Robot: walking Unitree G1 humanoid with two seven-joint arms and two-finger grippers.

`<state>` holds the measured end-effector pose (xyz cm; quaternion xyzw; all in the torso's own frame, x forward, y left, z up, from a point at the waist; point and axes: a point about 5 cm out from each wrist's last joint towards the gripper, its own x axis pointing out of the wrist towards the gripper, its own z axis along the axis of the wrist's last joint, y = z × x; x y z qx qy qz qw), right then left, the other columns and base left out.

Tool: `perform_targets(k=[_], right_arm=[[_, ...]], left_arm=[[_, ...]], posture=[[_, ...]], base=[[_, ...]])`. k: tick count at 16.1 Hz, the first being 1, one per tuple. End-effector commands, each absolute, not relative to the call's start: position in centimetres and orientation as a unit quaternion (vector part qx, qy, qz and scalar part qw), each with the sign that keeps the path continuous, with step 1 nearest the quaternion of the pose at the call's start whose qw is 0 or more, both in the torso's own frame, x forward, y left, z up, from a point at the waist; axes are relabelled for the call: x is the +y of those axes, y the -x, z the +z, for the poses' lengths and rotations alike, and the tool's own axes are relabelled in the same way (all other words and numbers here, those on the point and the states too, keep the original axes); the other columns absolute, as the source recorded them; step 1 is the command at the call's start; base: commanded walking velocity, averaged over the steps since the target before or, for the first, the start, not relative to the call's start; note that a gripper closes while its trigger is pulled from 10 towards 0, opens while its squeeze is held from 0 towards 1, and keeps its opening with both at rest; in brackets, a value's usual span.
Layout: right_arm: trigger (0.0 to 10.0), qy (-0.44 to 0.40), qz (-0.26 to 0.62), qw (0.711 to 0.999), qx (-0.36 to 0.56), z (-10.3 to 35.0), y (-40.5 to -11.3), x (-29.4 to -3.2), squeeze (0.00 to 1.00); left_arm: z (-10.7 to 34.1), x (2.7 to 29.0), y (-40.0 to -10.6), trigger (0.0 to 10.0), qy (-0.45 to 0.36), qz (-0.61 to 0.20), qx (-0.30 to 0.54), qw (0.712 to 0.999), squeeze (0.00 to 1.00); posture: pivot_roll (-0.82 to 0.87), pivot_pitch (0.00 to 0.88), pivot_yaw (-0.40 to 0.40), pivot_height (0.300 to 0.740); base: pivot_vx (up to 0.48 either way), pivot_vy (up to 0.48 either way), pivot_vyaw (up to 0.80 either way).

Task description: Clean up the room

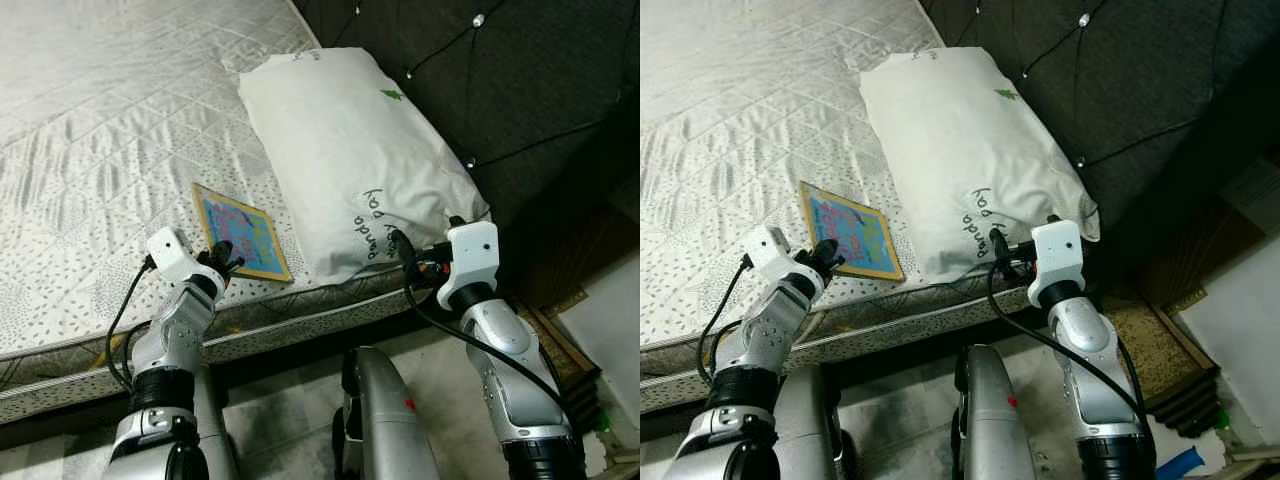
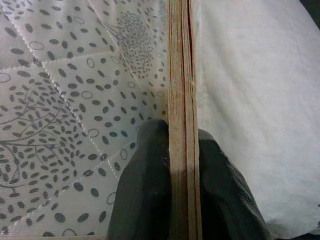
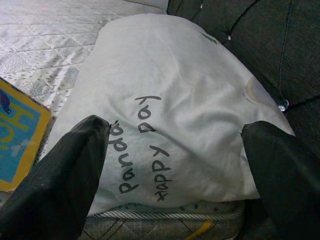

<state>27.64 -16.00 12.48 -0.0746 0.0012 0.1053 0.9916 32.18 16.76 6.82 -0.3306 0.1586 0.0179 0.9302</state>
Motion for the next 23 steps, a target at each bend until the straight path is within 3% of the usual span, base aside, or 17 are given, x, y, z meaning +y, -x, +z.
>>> perform_targets(k=[1,6,14,15,23], right_arm=[[10.0,0.079,0.104,0.991,-0.002,12.8,-27.7,-16.2,0.0],[10.0,0.08,0.103,0.991,-0.003,12.7,-27.8,-16.1,0.0],[10.0,0.081,0.103,0.991,-0.005,12.7,-28.0,-16.0,0.0],[10.0,0.082,0.102,0.991,-0.004,12.7,-28.0,-16.1,0.0],[10.0,0.083,0.101,0.991,-0.006,12.7,-28.2,-16.1,0.0]], left_arm=[[6.6,16.0,-32.3,10.0,0.334,0.001,0.166,0.928,0.0],[8.0,15.5,-33.3,10.0,0.365,-0.025,0.135,0.921,0.0],[6.8,14.6,-33.3,10.0,0.383,-0.045,0.188,0.903,0.0],[6.6,14.8,-33.3,10.0,0.381,-0.039,0.192,0.903,1.0],[6.7,17.5,-33.8,10.0,0.367,-0.004,0.183,0.912,1.0]], posture=[[-0.16,0.112,-0.095,0.577],[-0.16,0.11,-0.095,0.577],[-0.17,0.104,-0.095,0.577],[-0.17,0.102,-0.095,0.577],[-0.16,0.092,-0.095,0.577]], base=[[0.0,0.0,0.0],[0.0,0.0,0.0],[0.0,0.0,0.0],[0.0,0.0,0.0],[0.0,0.0,0.0]])
